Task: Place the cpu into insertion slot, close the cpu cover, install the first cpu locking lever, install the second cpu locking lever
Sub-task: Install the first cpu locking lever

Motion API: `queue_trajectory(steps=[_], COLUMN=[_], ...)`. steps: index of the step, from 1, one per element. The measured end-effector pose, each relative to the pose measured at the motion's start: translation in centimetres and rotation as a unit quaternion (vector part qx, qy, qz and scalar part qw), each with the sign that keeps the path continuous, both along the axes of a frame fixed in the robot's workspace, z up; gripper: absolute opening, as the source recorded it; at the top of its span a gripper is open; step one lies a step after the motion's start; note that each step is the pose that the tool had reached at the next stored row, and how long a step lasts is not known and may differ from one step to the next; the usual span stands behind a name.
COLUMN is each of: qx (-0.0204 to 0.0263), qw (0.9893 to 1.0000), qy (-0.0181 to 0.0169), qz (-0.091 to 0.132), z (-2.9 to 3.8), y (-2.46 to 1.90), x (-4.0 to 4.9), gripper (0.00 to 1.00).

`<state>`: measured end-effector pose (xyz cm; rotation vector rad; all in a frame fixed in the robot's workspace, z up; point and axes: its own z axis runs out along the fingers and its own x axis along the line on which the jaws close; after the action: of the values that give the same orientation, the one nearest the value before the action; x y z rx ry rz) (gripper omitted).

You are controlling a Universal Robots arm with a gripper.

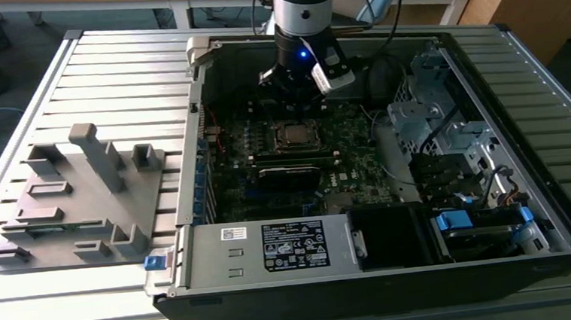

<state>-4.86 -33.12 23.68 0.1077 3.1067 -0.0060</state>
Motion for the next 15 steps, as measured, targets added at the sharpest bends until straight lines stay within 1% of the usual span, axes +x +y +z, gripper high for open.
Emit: queue_trajectory(steps=[7,15], qx=[0.0000,0.0000], qw=[1.0000,1.0000], qy=[0.0000,0.0000], qz=[0.000,0.000], z=[0.75,0.80], y=[0.00,0.00], x=[0.00,-0.01], gripper=[0.10,0.10])
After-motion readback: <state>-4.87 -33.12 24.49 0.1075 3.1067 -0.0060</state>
